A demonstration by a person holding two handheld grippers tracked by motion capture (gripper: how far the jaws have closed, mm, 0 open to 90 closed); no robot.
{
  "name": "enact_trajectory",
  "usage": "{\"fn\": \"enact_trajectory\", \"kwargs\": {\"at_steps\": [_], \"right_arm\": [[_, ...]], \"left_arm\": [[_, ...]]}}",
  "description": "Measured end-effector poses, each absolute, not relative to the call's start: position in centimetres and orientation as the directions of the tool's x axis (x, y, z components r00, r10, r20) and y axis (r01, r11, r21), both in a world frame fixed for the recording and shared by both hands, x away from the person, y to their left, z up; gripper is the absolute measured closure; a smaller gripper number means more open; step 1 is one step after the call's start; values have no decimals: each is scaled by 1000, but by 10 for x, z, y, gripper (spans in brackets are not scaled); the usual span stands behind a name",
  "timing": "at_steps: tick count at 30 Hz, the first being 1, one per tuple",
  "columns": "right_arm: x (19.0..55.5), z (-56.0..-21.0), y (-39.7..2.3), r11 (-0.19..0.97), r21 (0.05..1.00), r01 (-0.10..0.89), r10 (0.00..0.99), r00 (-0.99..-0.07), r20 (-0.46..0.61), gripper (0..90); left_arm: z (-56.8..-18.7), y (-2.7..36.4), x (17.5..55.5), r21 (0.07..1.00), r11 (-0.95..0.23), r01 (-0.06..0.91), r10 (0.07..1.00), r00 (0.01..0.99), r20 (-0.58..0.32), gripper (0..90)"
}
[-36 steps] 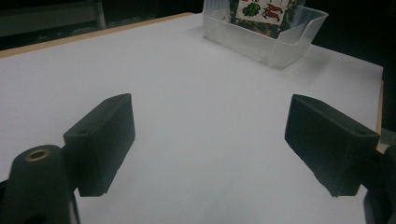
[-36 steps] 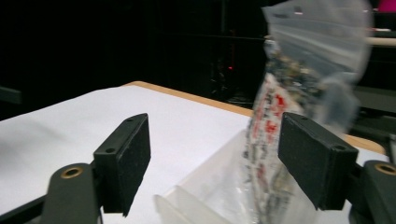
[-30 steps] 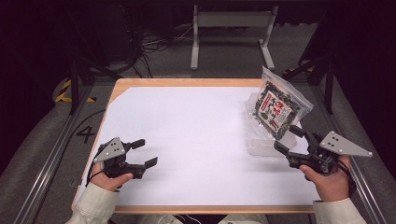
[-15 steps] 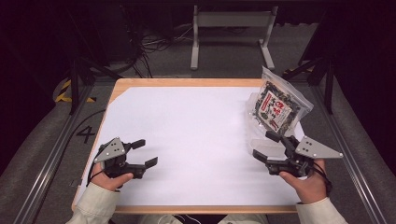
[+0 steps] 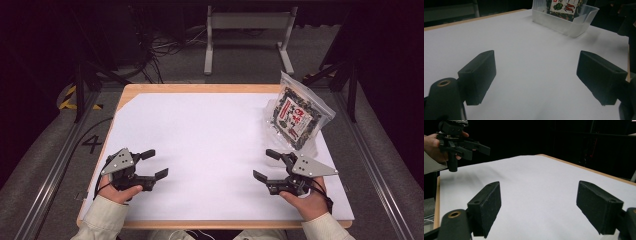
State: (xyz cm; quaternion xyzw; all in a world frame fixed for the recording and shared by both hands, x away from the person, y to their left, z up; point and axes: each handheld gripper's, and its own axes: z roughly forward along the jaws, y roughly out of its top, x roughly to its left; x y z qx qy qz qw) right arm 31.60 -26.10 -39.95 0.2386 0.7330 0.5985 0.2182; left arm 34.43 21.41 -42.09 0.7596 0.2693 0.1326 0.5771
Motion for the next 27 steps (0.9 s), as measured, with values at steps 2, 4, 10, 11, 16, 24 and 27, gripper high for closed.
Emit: {"fn": "enact_trajectory", "kwargs": {"at_steps": [2,4,10,11,16,24,27], "right_arm": [[318,-405,-261,164,982,95,609,-792,-25,200],[320,-410,-261,161,981,106,612,-791,-15,200],[322,-426,-261,170,978,121,619,-785,-11,202],[323,-428,-261,172,978,121,621,-784,-12,203],[323,-434,-260,182,974,135,627,-779,-9,202],[327,-445,-259,197,965,173,629,-778,11,201],[327,-445,-260,192,965,178,627,-779,19,199]], "left_arm": [[-423,214,345,950,-188,249,559,822,-104,170],[-424,214,346,952,-186,242,558,824,-101,170],[-429,212,346,951,-190,243,556,825,-100,170],[-429,212,346,951,-193,242,554,827,-98,169],[-432,209,345,948,-202,247,545,832,-100,169],[-438,207,346,944,-207,256,544,832,-106,168],[-440,207,346,941,-210,264,545,831,-111,168]]}}
